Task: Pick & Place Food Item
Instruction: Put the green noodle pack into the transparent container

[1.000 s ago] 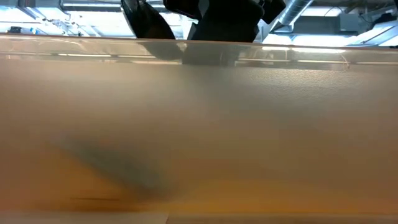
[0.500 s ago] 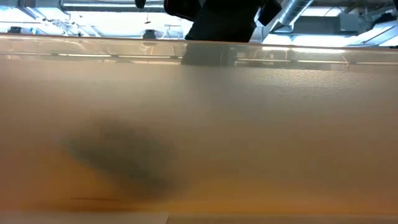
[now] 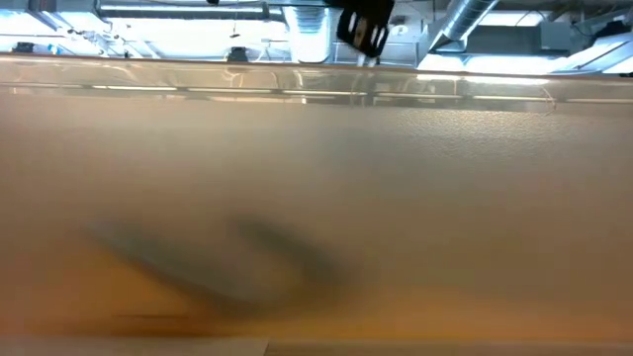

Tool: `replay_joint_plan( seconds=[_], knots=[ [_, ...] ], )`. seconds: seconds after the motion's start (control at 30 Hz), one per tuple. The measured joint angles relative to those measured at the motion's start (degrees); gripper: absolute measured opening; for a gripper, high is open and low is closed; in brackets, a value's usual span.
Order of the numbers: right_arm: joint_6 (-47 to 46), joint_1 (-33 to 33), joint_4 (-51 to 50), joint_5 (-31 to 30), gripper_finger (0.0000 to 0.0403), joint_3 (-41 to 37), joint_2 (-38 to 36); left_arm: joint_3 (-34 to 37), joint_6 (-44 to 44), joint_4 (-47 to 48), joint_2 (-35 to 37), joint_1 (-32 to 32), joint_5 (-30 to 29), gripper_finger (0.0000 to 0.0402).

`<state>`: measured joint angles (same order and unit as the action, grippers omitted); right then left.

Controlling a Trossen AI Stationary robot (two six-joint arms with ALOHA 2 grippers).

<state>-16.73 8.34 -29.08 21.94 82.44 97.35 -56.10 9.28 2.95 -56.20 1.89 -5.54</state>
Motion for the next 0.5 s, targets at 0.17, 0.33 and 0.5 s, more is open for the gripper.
replay_joint_plan(
  seconds=[0.17, 0.33, 0.5],
  knots=[
    [0.02, -2.04, -2.03, -4.56, 0.0093, 0.00, -7.69, -0.02, 0.14, 4.98, 2.35, -1.57, 1.67, 0.0149],
    [0.20, -3.98, -2.21, -8.58, 0.0093, 0.00, -14.13, -0.04, 2.28, 7.94, 2.75, -6.40, 2.34, 0.0193],
    [0.20, -5.21, -2.23, -9.04, 0.0093, 0.02, -18.86, -0.04, 14.02, 17.77, 2.03, -12.95, 7.62, 0.0245]
  ],
)
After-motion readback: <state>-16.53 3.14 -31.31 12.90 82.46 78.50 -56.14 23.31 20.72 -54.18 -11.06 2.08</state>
